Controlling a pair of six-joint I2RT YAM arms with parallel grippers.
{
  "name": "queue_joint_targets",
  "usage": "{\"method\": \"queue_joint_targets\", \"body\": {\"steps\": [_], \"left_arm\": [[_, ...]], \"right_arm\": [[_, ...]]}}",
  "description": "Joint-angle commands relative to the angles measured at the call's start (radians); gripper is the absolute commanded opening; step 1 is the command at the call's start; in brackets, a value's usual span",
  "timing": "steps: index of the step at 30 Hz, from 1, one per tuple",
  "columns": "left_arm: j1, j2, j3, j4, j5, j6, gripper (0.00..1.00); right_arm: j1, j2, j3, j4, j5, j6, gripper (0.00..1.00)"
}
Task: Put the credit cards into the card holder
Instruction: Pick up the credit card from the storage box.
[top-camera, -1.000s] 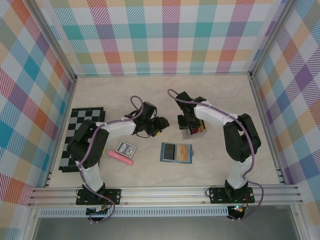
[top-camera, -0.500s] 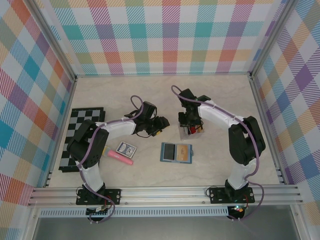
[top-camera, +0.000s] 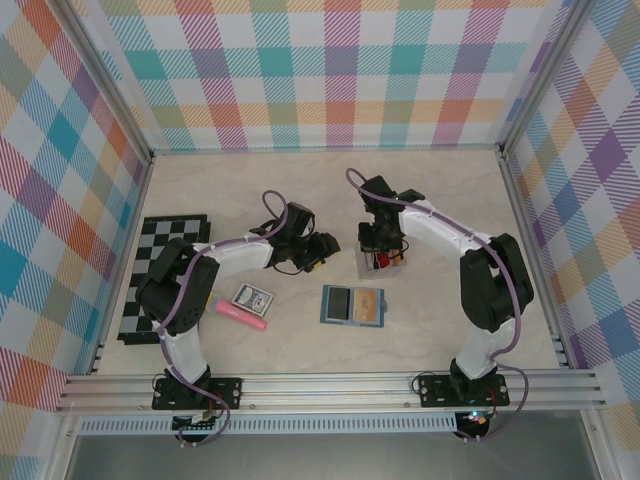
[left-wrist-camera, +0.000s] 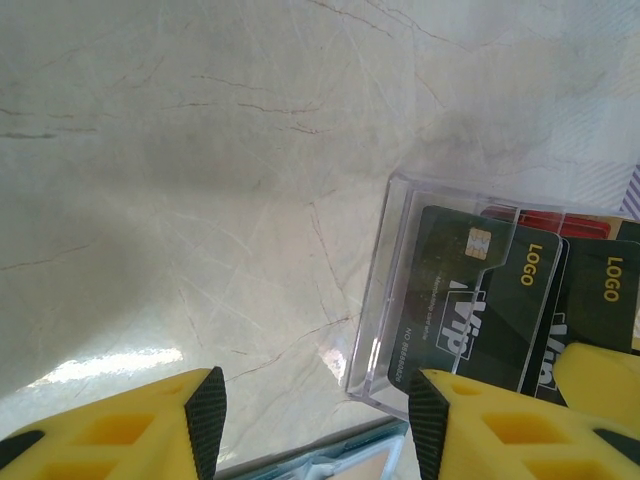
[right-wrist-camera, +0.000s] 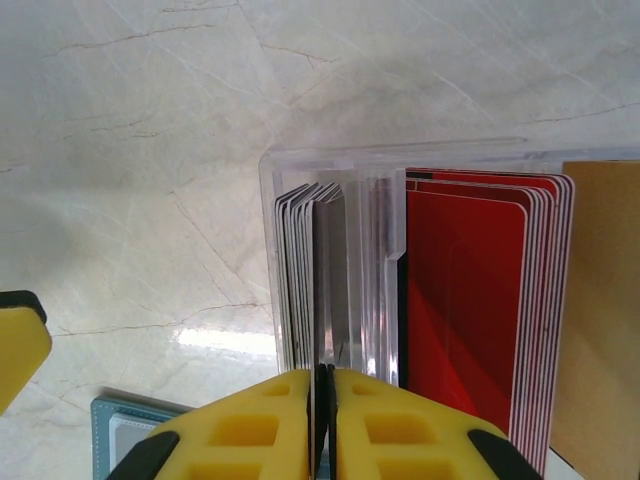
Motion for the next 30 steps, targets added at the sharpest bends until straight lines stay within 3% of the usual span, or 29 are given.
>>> {"method": "queue_joint_targets", "body": {"steps": [1, 22, 25, 30], "left_arm": [[0.008, 0.008, 0.025, -0.032, 0.020, 0.002, 0.53], [0.007, -0.012, 0.014, -0.038, 0.014, 0.009, 0.53], [0.007, -0.021, 0.009, -0.042, 0.006, 0.012, 0.53], [0.007, -0.043, -0.007, -0.045, -0.006, 0.012, 0.53]], "right_arm": [[-0.005, -0.040, -0.010, -0.005, -0.019, 0.019, 0.13], [-0.009, -0.145, -0.031, -0.051, 0.112, 0.013, 0.05], [-0.008, -0.179, -0.044, -0.033, 0.092, 0.003, 0.04], [-0.008, -0.196, -0.087, 0.047, -0.042, -0.004, 0.03]]}}
